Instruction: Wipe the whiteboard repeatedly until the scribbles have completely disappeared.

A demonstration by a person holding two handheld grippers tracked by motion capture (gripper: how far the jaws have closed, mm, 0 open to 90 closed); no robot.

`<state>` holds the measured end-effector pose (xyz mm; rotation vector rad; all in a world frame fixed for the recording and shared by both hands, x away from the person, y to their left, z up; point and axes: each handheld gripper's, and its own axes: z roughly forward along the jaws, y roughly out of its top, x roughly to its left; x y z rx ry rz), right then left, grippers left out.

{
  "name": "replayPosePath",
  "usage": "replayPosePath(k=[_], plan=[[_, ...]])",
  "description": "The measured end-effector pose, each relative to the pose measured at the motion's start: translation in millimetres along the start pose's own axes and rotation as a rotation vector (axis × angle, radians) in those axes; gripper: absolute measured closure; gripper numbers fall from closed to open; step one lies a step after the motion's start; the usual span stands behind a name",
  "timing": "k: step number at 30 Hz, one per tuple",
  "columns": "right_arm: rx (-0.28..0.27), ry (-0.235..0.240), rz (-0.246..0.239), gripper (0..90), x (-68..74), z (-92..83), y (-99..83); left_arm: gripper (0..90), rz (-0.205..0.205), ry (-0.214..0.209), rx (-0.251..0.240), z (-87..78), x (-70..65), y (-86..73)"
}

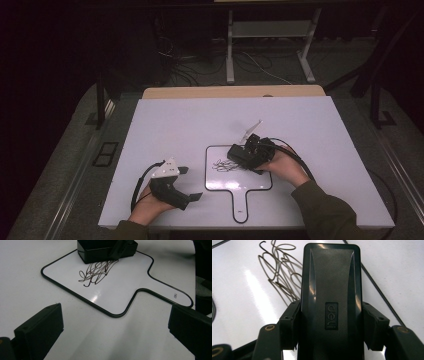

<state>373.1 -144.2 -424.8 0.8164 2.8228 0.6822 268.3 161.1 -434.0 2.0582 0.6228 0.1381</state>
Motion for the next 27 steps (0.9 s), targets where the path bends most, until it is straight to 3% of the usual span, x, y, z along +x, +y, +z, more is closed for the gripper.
replayPosePath(k=[27], plan=[[0.025, 0.048, -0.108, 38.4, 40.5, 2.6, 9.7, 0.0, 0.000, -0.006, 0.003, 0.4, -1.0, 0.4]])
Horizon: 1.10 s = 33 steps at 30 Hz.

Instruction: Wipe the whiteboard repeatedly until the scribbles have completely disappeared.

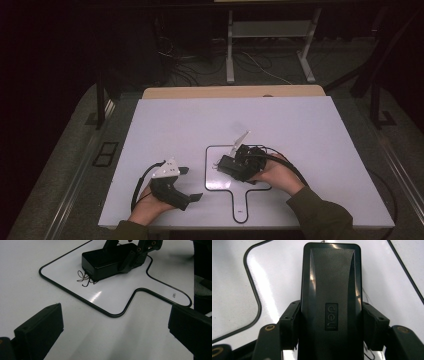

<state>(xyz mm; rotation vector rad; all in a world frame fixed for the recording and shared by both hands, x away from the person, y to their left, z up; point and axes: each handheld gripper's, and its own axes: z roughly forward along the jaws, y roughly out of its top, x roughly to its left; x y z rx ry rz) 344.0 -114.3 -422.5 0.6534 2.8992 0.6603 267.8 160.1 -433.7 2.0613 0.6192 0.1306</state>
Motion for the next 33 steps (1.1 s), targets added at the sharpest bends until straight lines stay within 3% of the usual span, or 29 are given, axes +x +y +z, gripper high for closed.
replayPosePath(k=[5, 8, 16, 19, 22, 27, 33], plan=[[0.005, -0.025, 0.016, 38.4, -9.6, -1.5, -3.0, 0.0, 0.002, 0.000, 0.000, -0.3, 0.2, 0.0], [0.010, -0.056, 0.073, 38.4, -23.9, -5.4, -10.4, 0.0, 0.000, 0.000, 0.001, -0.1, 0.3, -0.1], [0.003, -0.086, 0.173, 38.4, -51.3, -13.0, -27.7, 0.0, 0.001, -0.001, 0.005, 0.6, -0.1, 0.1], [0.001, -0.084, 0.189, 38.4, -53.9, -14.1, -29.7, 0.0, 0.001, -0.002, 0.004, 0.8, 0.0, 0.1], [0.006, -0.091, 0.173, 38.4, -53.5, -13.4, -29.2, 0.0, 0.003, -0.002, 0.005, 0.8, 0.1, 0.2], [0.002, -0.063, 0.147, 38.4, -42.2, -10.0, -21.8, 0.0, 0.005, -0.003, 0.006, 0.5, 0.0, 0.3], [0.009, -0.045, 0.081, 38.4, -25.6, -5.3, -11.1, 0.0, 0.005, -0.003, 0.007, 0.8, -0.2, 0.3]])
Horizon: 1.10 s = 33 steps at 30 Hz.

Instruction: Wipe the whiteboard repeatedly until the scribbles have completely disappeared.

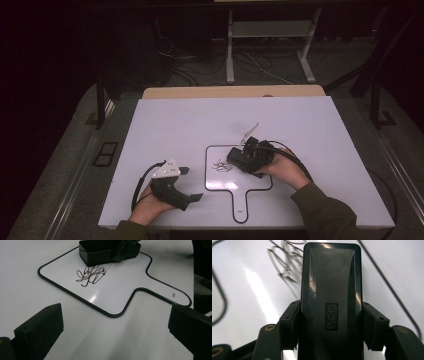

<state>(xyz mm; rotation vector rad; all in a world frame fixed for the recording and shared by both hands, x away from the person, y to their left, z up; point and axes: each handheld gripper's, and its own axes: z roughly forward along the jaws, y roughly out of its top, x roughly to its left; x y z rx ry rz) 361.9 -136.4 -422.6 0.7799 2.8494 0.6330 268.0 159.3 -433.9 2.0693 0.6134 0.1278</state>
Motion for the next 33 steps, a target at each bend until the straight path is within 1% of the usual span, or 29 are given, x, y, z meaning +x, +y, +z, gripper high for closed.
replayPosePath(k=[6, 9, 10, 12, 16, 18, 19, 20, 22, 23, 25, 26, 27, 28, 30, 33], plan=[[0.002, 0.027, -0.055, 38.4, 19.6, 3.2, 8.2, 0.0, 0.001, 0.000, -0.001, -0.1, -0.1, 0.1], [0.003, 0.022, -0.067, 38.4, 22.1, 3.9, 9.9, 0.0, 0.000, 0.000, -0.003, -0.4, -0.2, 0.0], [0.003, 0.028, -0.062, 38.4, 21.1, 3.7, 9.5, 0.0, 0.000, 0.000, -0.003, -0.4, -0.1, 0.0], [0.007, 0.020, -0.050, 38.4, 16.7, 2.9, 8.3, 0.0, -0.002, 0.000, -0.003, -0.5, 0.0, -0.1], [0.008, 0.000, -0.014, 38.4, 2.6, 0.5, 2.5, 0.0, -0.003, 0.000, -0.003, -0.4, -0.1, -0.1], [0.005, -0.007, 0.011, 38.4, -4.8, -0.8, -1.0, 0.0, -0.003, 0.000, -0.003, -0.3, 0.0, -0.1], [0.004, -0.005, 0.041, 38.4, -11.6, -2.6, -4.5, 0.0, 0.000, 0.000, -0.001, -0.3, 0.1, -0.1], [0.004, -0.005, 0.041, 38.4, -11.6, -2.6, -4.5, 0.0, 0.000, 0.000, -0.002, -0.3, 0.1, 0.0], [0.002, -0.013, 0.071, 38.4, -18.2, -3.9, -8.1, 0.0, -0.001, 0.001, -0.001, -0.2, 0.1, -0.1], [0.003, -0.029, 0.073, 38.4, -21.8, -4.4, -9.8, 0.0, -0.001, 0.001, -0.001, -0.2, 0.2, -0.2], [0.004, -0.036, 0.092, 38.4, -25.7, -5.9, -12.2, 0.0, -0.001, 0.000, 0.000, -0.1, 0.1, -0.2], [0.005, -0.040, 0.089, 38.4, -27.8, -6.1, -13.4, 0.0, -0.001, 0.000, 0.000, 0.0, 0.1, -0.2], [0.003, -0.037, 0.099, 38.4, -27.9, -6.3, -13.7, 0.0, 0.000, 0.000, 0.000, 0.0, 0.0, -0.1], [0.006, -0.043, 0.091, 38.4, -27.6, -6.3, -13.7, 0.0, -0.001, 0.000, 0.000, 0.1, 0.0, 0.0], [0.005, -0.029, 0.090, 38.4, -24.1, -5.6, -12.0, 0.0, -0.002, 0.000, -0.001, 0.3, -0.2, 0.0], [0.004, -0.021, 0.059, 38.4, -16.8, -3.5, -7.9, 0.0, -0.002, 0.000, -0.001, 0.3, -0.3, 0.0]])
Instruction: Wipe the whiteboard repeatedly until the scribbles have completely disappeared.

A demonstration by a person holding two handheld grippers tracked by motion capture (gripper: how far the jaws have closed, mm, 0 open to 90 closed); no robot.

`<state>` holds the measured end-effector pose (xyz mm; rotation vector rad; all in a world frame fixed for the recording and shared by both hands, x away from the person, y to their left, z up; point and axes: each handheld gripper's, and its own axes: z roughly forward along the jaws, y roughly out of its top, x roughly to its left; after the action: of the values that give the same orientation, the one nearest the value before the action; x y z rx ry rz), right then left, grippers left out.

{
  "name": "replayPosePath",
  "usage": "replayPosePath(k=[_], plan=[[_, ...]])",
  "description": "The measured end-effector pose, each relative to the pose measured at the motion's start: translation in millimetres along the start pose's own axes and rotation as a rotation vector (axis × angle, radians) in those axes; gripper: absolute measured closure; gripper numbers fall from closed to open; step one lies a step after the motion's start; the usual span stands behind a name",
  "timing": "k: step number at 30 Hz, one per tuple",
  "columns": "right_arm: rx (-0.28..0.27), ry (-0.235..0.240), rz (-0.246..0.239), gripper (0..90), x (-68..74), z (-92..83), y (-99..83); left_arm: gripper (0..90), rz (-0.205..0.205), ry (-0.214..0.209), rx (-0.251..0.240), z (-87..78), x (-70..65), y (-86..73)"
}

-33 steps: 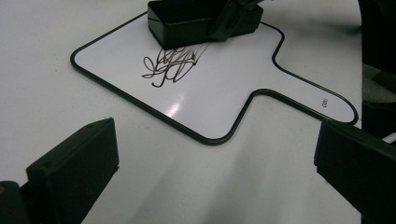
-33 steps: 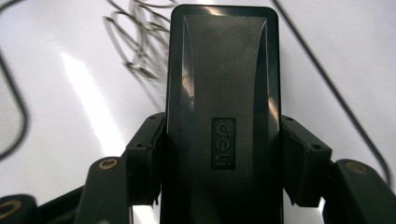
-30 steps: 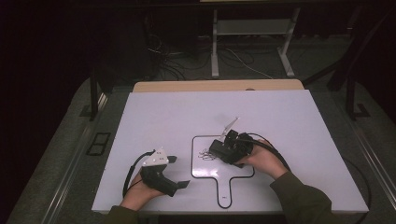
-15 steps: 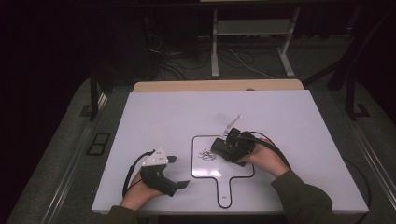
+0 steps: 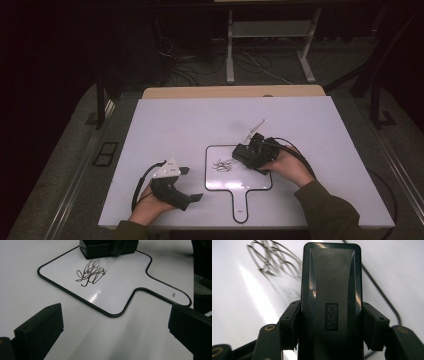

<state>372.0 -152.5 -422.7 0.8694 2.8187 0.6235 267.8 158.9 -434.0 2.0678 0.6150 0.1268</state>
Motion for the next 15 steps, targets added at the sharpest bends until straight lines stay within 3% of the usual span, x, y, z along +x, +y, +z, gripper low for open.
replayPosePath(k=[9, 12, 15], plan=[[0.000, 0.054, -0.101, 38.4, 33.0, 5.9, 13.8, 0.0, 0.002, -0.001, -0.001, 0.0, -0.1, 0.1], [0.001, 0.055, -0.118, 38.4, 35.9, 6.6, 15.5, 0.0, 0.003, 0.000, -0.002, -0.3, -0.3, 0.2], [-0.001, 0.051, -0.096, 38.4, 30.1, 6.4, 15.3, 0.0, 0.004, 0.000, -0.002, -0.6, 0.0, 0.0]])
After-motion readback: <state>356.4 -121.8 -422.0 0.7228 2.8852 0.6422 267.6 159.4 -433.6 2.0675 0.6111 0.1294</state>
